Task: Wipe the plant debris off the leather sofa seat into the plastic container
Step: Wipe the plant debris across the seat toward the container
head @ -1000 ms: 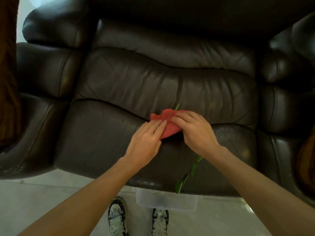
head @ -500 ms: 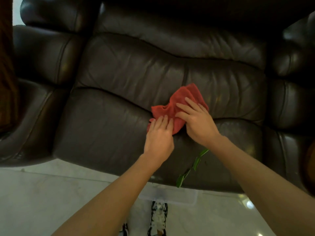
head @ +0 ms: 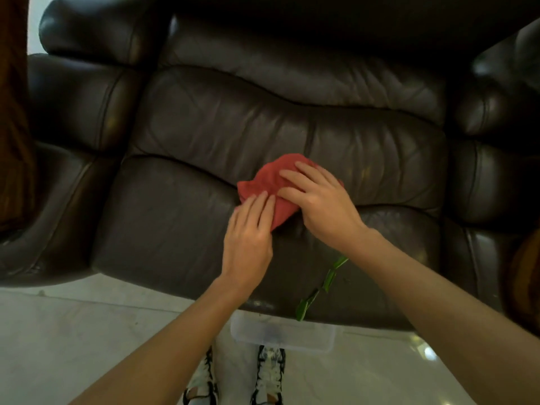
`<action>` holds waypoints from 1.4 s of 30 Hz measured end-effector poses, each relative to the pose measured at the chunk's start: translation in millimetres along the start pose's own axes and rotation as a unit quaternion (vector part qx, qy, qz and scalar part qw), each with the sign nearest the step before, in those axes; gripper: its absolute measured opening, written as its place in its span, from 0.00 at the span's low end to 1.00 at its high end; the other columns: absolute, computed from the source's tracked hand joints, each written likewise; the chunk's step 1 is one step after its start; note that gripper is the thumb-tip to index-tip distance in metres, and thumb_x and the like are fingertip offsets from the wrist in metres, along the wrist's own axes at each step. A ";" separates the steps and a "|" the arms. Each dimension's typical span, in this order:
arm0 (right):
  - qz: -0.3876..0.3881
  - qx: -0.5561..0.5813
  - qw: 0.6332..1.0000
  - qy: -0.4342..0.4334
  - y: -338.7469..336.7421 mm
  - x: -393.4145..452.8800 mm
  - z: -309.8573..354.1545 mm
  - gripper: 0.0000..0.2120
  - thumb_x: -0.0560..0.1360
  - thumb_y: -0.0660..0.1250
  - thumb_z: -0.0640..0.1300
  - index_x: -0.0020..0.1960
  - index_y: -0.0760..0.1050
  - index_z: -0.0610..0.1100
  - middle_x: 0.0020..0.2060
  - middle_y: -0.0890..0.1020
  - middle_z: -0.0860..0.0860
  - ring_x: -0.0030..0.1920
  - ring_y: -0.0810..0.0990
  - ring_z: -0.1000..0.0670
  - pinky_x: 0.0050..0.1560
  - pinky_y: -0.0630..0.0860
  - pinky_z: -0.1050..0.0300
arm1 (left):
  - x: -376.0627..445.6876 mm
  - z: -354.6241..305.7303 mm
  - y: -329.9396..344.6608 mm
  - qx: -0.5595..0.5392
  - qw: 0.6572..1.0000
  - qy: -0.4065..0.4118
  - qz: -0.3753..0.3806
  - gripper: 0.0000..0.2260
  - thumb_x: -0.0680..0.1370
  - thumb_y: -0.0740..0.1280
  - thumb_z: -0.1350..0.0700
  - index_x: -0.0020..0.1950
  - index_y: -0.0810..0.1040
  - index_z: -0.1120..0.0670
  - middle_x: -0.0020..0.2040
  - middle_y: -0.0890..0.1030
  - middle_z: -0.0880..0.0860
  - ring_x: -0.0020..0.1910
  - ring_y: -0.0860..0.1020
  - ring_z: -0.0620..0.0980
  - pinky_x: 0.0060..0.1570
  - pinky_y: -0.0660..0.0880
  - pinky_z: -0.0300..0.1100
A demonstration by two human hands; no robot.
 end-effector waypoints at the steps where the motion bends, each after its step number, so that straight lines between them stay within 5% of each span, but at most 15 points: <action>1: 0.035 -0.005 0.999 -0.016 7.9 8.0 -1.4 0.22 0.68 0.64 0.33 0.60 0.75 0.48 0.68 0.72 0.45 0.71 0.64 0.40 0.70 0.61 0.39 | 1.3 5.3 5.0 0.006 1.000 -0.009 0.028 0.26 0.71 0.63 0.67 0.69 0.67 0.62 0.68 0.72 0.61 0.68 0.70 0.59 0.67 0.68 0.54; 5: 0.136 0.001 0.991 0.001 37.7 0.1 -22.0 0.24 0.70 0.61 0.34 0.63 0.72 0.50 0.73 0.66 0.50 0.76 0.55 0.46 0.72 0.55 0.39 | 6.5 2.5 33.2 0.017 0.990 0.005 0.140 0.28 0.73 0.60 0.64 0.73 0.60 0.59 0.73 0.65 0.56 0.74 0.60 0.54 0.74 0.53 0.49; 10: 0.102 0.062 0.987 0.108 34.4 -53.5 -35.6 0.19 0.70 0.58 0.35 0.58 0.76 0.47 0.62 0.77 0.49 0.69 0.69 0.43 0.61 0.71 0.44 | -2.3 -33.7 41.4 -0.040 0.987 0.057 0.143 0.26 0.68 0.63 0.65 0.67 0.71 0.59 0.68 0.74 0.57 0.69 0.68 0.55 0.69 0.61 0.51; 15: 0.184 0.031 0.980 0.076 11.3 -77.0 -26.2 0.16 0.72 0.57 0.40 0.57 0.74 0.51 0.55 0.78 0.51 0.57 0.74 0.43 0.54 0.75 0.47 | -34.7 -50.9 27.2 -0.091 0.982 0.110 0.126 0.23 0.64 0.64 0.63 0.59 0.77 0.60 0.56 0.82 0.57 0.56 0.79 0.54 0.57 0.75 0.48; 23: 0.004 -0.029 0.997 0.065 -33.5 -63.0 -40.5 0.19 0.70 0.54 0.41 0.55 0.77 0.47 0.55 0.81 0.48 0.54 0.78 0.40 0.43 0.77 0.47 | 6.3 -60.3 5.0 -0.086 0.990 0.111 0.023 0.23 0.67 0.62 0.65 0.63 0.75 0.61 0.59 0.80 0.58 0.60 0.77 0.56 0.60 0.74 0.49; 25: -0.008 -0.025 0.994 0.102 -26.9 -56.6 -62.3 0.19 0.70 0.58 0.36 0.58 0.76 0.47 0.59 0.79 0.46 0.58 0.75 0.39 0.48 0.76 0.45 | 30.7 -61.6 15.1 -0.074 0.991 0.104 0.051 0.27 0.69 0.63 0.66 0.69 0.69 0.59 0.67 0.74 0.58 0.67 0.71 0.56 0.67 0.68 0.50; 30: 0.115 0.070 0.971 0.197 26.9 -79.7 -93.3 0.29 0.71 0.56 0.28 0.69 0.68 0.48 0.72 0.68 0.47 0.72 0.62 0.40 0.73 0.61 0.47 | 49.6 -63.5 64.9 -0.006 0.967 0.125 0.220 0.31 0.75 0.58 0.67 0.76 0.53 0.51 0.77 0.56 0.52 0.76 0.52 0.53 0.74 0.56 0.53; 35: 0.069 0.092 0.970 0.213 30.0 -114.7 -74.7 0.24 0.73 0.58 0.33 0.64 0.73 0.51 0.64 0.76 0.50 0.64 0.72 0.44 0.62 0.73 0.48 | 19.5 -68.0 69.2 -0.014 0.967 0.134 0.214 0.27 0.74 0.59 0.64 0.73 0.62 0.51 0.74 0.65 0.52 0.74 0.60 0.52 0.72 0.56 0.49; 42: 0.151 0.094 0.976 0.123 -10.8 -125.0 -63.5 0.23 0.73 0.58 0.37 0.63 0.72 0.57 0.63 0.76 0.53 0.61 0.76 0.45 0.55 0.76 0.48 | -5.3 -86.1 27.8 -0.080 0.954 0.187 0.220 0.26 0.71 0.63 0.63 0.68 0.70 0.52 0.65 0.77 0.52 0.63 0.74 0.53 0.61 0.73 0.50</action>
Point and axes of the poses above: each hand's wrist, its own x-axis towards the middle knuckle, its own y-axis out of the palm, z = x × y, the point moved 4 cm from there along x, towards the middle knuckle
